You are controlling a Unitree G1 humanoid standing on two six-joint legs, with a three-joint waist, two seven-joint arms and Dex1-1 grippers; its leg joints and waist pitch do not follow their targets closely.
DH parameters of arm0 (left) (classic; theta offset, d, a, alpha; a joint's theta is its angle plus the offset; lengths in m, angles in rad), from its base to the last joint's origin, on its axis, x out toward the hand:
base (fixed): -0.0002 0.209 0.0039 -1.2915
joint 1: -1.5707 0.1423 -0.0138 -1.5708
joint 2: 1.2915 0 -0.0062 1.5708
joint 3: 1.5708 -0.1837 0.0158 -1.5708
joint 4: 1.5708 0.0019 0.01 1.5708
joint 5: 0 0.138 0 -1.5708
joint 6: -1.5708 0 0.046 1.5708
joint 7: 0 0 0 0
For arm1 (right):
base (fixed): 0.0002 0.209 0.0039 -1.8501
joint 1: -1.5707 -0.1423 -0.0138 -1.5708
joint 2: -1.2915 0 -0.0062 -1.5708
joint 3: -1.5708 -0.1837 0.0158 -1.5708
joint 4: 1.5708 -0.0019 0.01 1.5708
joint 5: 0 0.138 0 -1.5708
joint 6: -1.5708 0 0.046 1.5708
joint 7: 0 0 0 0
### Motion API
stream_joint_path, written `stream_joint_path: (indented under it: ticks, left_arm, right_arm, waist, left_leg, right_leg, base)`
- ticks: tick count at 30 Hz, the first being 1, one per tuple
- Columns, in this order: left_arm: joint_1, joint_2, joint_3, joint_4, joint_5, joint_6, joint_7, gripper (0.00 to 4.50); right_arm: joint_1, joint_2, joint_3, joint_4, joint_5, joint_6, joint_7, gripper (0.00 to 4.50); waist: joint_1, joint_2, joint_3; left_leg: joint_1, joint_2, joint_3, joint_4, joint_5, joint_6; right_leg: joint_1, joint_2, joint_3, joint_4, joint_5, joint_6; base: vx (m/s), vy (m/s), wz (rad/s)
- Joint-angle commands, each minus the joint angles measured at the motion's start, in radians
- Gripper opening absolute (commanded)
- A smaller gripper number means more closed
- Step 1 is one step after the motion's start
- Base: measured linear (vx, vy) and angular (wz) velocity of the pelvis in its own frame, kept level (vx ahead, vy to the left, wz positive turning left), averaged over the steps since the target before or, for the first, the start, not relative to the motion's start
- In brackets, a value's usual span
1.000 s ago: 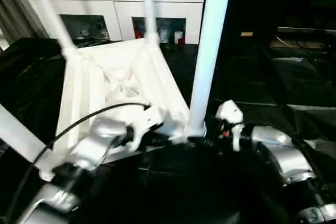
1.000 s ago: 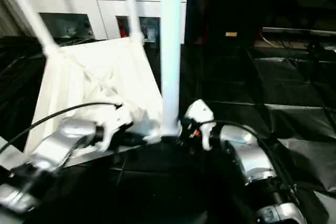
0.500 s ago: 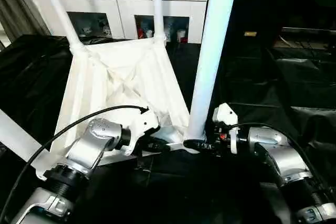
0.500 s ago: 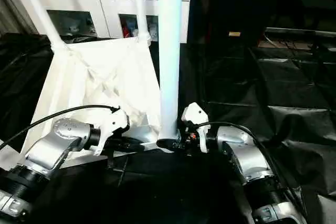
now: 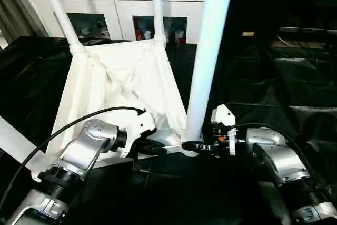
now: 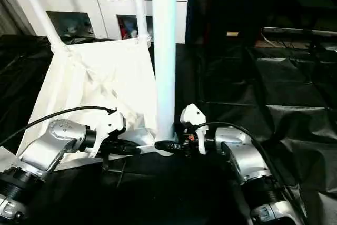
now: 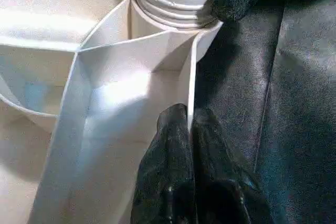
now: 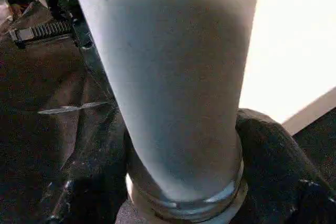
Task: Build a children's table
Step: Rotate leg to tighten
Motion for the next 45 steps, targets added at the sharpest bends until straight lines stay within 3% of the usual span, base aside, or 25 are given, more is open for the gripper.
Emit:
stream_joint_path:
  ticks: [1, 4, 5, 7, 8, 12, 14, 15, 16, 20, 22, 25, 26, 27, 29, 30, 32, 33, 35, 38, 40, 41, 42, 43, 45]
  left_arm:
    - [0.013, -0.008, -0.024, 0.012, -0.004, 0.017, -0.010, 0.00]
    - [-0.010, -0.067, 0.004, 0.085, 0.022, -0.016, 0.106, 0.00]
    - [-0.034, -0.103, 0.019, 0.135, 0.034, -0.011, 0.174, 0.00]
    - [-0.052, -0.131, 0.024, 0.173, 0.049, -0.004, 0.229, 0.00]
    - [-0.069, -0.166, 0.029, 0.213, 0.063, 0.007, 0.291, 0.00]
    - [-0.110, -0.259, 0.057, 0.294, 0.072, 0.055, 0.441, 0.00]
    - [-0.120, -0.277, 0.063, 0.313, 0.073, 0.059, 0.467, 0.00]
    - [-0.139, -0.315, 0.074, 0.354, 0.080, 0.056, 0.511, 0.00]
    - [-0.147, -0.329, 0.079, 0.370, 0.081, 0.055, 0.529, 0.00]
    - [-0.172, -0.362, 0.076, 0.427, 0.097, 0.043, 0.576, 0.00]
    - [-0.172, -0.365, 0.074, 0.442, 0.104, 0.040, 0.582, 0.00]
    - [-0.170, -0.364, 0.074, 0.445, 0.108, 0.039, 0.582, 0.00]
    - [-0.168, -0.359, 0.071, 0.440, 0.110, 0.038, 0.575, 0.00]
    - [-0.166, -0.352, 0.067, 0.433, 0.113, 0.036, 0.564, 0.00]
    - [-0.160, -0.334, 0.053, 0.420, 0.125, 0.017, 0.542, 0.00]
    - [-0.160, -0.334, 0.053, 0.420, 0.125, 0.017, 0.542, 0.00]
    - [-0.125, -0.283, 0.014, 0.342, 0.142, -0.001, 0.470, 0.00]
    - [-0.105, -0.259, -0.001, 0.302, 0.142, -0.010, 0.430, 0.00]
    - [-0.077, -0.223, -0.014, 0.241, 0.132, -0.009, 0.372, 0.00]
    - [-0.070, -0.214, -0.015, 0.225, 0.127, -0.001, 0.359, 0.00]
    - [-0.050, -0.186, -0.021, 0.187, 0.110, -0.016, 0.303, 0.00]
    - [-0.011, -0.130, -0.036, 0.115, 0.066, -0.069, 0.177, 0.00]
    - [-0.011, -0.130, -0.036, 0.115, 0.066, -0.069, 0.177, 0.00]
    - [0.002, -0.112, -0.042, 0.090, 0.049, -0.083, 0.137, 0.00]
    - [0.015, -0.092, -0.043, 0.055, 0.022, -0.086, 0.090, 0.00]
  right_arm:
    - [0.003, 0.019, 0.008, 0.021, -0.019, -0.012, -0.056, 2.66]
    - [-0.011, 0.097, -0.027, 0.100, -0.074, -0.017, -0.287, 2.66]
    - [-0.010, 0.144, -0.047, 0.116, -0.068, -0.001, -0.363, 2.66]
    - [-0.008, 0.177, -0.057, 0.125, -0.071, 0.011, -0.422, 2.65]
    - [-0.008, 0.217, -0.068, 0.138, -0.076, 0.027, -0.496, 2.65]
    - [-0.023, 0.291, -0.076, 0.181, -0.099, 0.034, -0.627, 2.65]
    - [-0.028, 0.304, -0.076, 0.192, -0.104, 0.033, -0.650, 2.65]
    - [-0.041, 0.332, -0.073, 0.218, -0.116, 0.023, -0.694, 2.65]
    - [-0.045, 0.341, -0.071, 0.226, -0.120, 0.020, -0.705, 2.65]
    - [-0.072, 0.363, -0.064, 0.248, -0.139, 0.011, -0.727, 2.64]
    - [-0.086, 0.371, -0.075, 0.266, -0.128, 0.020, -0.717, 2.64]
    - [-0.087, 0.375, -0.080, 0.269, -0.117, 0.022, -0.706, 2.64]
    - [-0.084, 0.375, -0.082, 0.260, -0.111, 0.023, -0.699, 2.99]
    - [-0.079, 0.375, -0.085, 0.246, -0.102, 0.024, -0.688, 2.99]
    - [-0.071, 0.361, -0.083, 0.225, -0.094, 0.015, -0.664, 3.34]
    - [-0.071, 0.361, -0.083, 0.225, -0.094, 0.015, -0.664, 3.43]
    - [-0.059, 0.279, -0.065, 0.175, -0.087, -0.009, -0.551, 3.69]
    - [-0.052, 0.213, -0.026, 0.149, -0.115, -0.037, -0.476, 3.69]
    - [-0.038, 0.100, 0.033, 0.110, -0.158, -0.089, -0.340, 3.69]
    - [-0.033, 0.067, 0.044, 0.100, -0.165, -0.106, -0.298, 3.69]
    - [-0.028, 0.019, 0.029, 0.077, -0.123, -0.101, -0.203, 3.69]
    - [-0.025, -0.043, 0.004, 0.042, -0.057, -0.079, -0.074, 3.69]
    - [-0.025, -0.043, 0.004, 0.042, -0.057, -0.079, -0.074, 3.69]
    - [-0.025, -0.056, -0.004, 0.033, -0.041, -0.071, -0.040, 3.69]
    - [-0.026, -0.062, -0.008, 0.026, -0.034, -0.077, -0.023, 3.69]
  waist:
    - [0.003, 0.003, -0.049]
    - [-0.009, 0.003, -0.042]
    - [-0.014, 0.016, -0.043]
    - [-0.020, 0.009, -0.038]
    - [-0.021, 0.018, -0.039]
    - [-0.023, 0.009, -0.031]
    - [-0.018, 0.012, -0.029]
    - [-0.019, 0.001, -0.029]
    - [-0.016, 0.010, -0.030]
    - [-0.012, 0.003, -0.035]
    - [-0.014, -0.005, -0.033]
    - [-0.011, -0.004, -0.033]
    - [-0.010, -0.003, -0.031]
    - [-0.010, -0.008, -0.031]
    - [-0.010, 0.001, -0.030]
    - [-0.011, -0.004, -0.030]
    - [-0.011, -0.003, -0.031]
    - [-0.011, -0.005, -0.031]
    - [-0.013, -0.008, -0.039]
    - [-0.015, -0.009, -0.045]
    - [-0.013, -0.014, -0.052]
    - [-0.008, -0.015, -0.056]
    - [-0.009, -0.014, -0.056]
    - [-0.006, -0.009, -0.053]
    - [0.000, -0.011, -0.052]
  left_leg:
    - [-0.003, 0.035, -0.011, -0.062, -0.061, 0.067]
    - [0.000, 0.031, -0.012, -0.069, -0.109, 0.029]
    - [0.001, 0.031, -0.014, -0.071, -0.129, 0.014]
    - [0.004, 0.029, -0.013, -0.074, -0.166, 0.002]
    - [0.004, 0.029, -0.016, -0.076, -0.168, -0.003]
    - [0.007, 0.025, -0.012, -0.077, -0.203, -0.003]
    - [0.011, 0.025, -0.014, -0.079, -0.220, 0.001]
    - [0.008, 0.025, -0.014, -0.082, -0.218, 0.007]
    - [0.013, 0.027, -0.017, -0.085, -0.218, 0.004]
    - [0.007, 0.028, -0.018, -0.085, -0.186, 0.015]
    - [0.005, 0.027, -0.016, -0.086, -0.189, 0.023]
    - [0.005, 0.029, -0.017, -0.088, -0.201, 0.025]
    - [0.005, 0.030, -0.018, -0.090, -0.208, 0.024]
    - [0.006, 0.030, -0.017, -0.091, -0.213, 0.024]
    - [0.007, 0.031, -0.018, -0.092, -0.226, 0.019]
    - [0.005, 0.031, -0.019, -0.093, -0.232, 0.017]
    - [0.005, 0.035, -0.022, -0.097, -0.248, 0.019]
    - [0.002, 0.036, -0.022, -0.096, -0.242, 0.022]
    - [-0.007, 0.035, -0.018, -0.085, -0.156, 0.041]
    - [-0.009, 0.029, -0.013, -0.072, -0.069, 0.074]
    - [-0.013, 0.027, -0.013, -0.063, -0.024, 0.103]
    - [-0.015, 0.028, -0.014, -0.059, -0.003, 0.133]
    - [-0.020, 0.029, -0.014, -0.057, 0.004, 0.147]
    - [-0.014, 0.033, -0.011, -0.056, 0.010, 0.166]
    - [-0.013, 0.037, -0.009, -0.056, 0.006, 0.170]
  right_leg:
    - [0.056, -0.074, 0.037, -0.055, 0.083, -0.284]
    - [0.053, -0.076, 0.039, -0.069, -0.019, -0.267]
    - [0.054, -0.077, 0.040, -0.070, -0.060, -0.261]
    - [0.050, -0.073, 0.041, -0.080, -0.120, -0.247]
    - [0.052, -0.075, 0.041, -0.080, -0.141, -0.236]
    - [0.045, -0.077, 0.044, -0.096, -0.265, -0.204]
    - [0.042, -0.079, 0.046, -0.104, -0.348, -0.180]
    - [0.043, -0.079, 0.046, -0.108, -0.363, -0.166]
    - [0.039, -0.080, 0.046, -0.107, -0.366, -0.162]
    - [0.044, -0.080, 0.048, -0.098, -0.275, -0.175]
    - [0.043, -0.080, 0.048, -0.100, -0.270, -0.177]
    - [0.043, -0.083, 0.049, -0.102, -0.285, -0.171]
    - [0.041, -0.083, 0.049, -0.104, -0.300, -0.167]
    - [0.041, -0.082, 0.050, -0.105, -0.308, -0.163]
    - [0.038, -0.083, 0.050, -0.107, -0.334, -0.156]
    - [0.039, -0.082, 0.051, -0.107, -0.336, -0.150]
    - [0.041, -0.084, 0.051, -0.108, -0.341, -0.144]
    - [0.045, -0.084, 0.051, -0.107, -0.331, -0.145]
    - [0.052, -0.079, 0.048, -0.093, -0.173, -0.174]
    - [0.057, -0.078, 0.046, -0.076, 0.003, -0.229]
    - [0.065, -0.076, 0.045, -0.064, 0.098, -0.250]
    - [0.066, -0.076, 0.044, -0.058, 0.161, -0.258]
    - [0.066, -0.075, 0.044, -0.054, 0.187, -0.261]
    - [0.056, -0.073, 0.040, -0.055, 0.210, -0.271]
    - [0.054, -0.073, 0.037, -0.052, 0.185, -0.283]
  base:
    - [0.000, 0.000, 0.00]
    - [0.000, 0.000, 0.00]
    - [0.000, 0.000, 0.00]
    - [0.000, 0.000, 0.00]
    - [0.000, 0.000, 0.00]
    - [0.000, 0.000, 0.00]
    - [0.000, 0.000, 0.00]
    - [0.000, 0.000, 0.00]
    - [0.000, 0.000, 0.00]
    - [0.000, 0.000, 0.00]
    - [0.000, 0.000, 0.00]
    - [0.000, 0.000, 0.00]
    - [0.000, 0.000, 0.00]
    - [0.000, 0.000, 0.00]
    - [0.000, 0.000, 0.00]
    - [0.000, 0.000, 0.00]
    - [0.000, 0.000, 0.00]
    - [0.000, 0.000, 0.00]
    - [0.000, 0.000, 0.00]
    - [0.034, 0.000, -0.02]
    - [0.000, 0.000, 0.00]
    - [0.000, 0.000, 0.00]
    - [0.000, 0.000, 0.00]
    - [0.000, 0.000, 0.00]
    - [0.000, 0.000, 0.00]
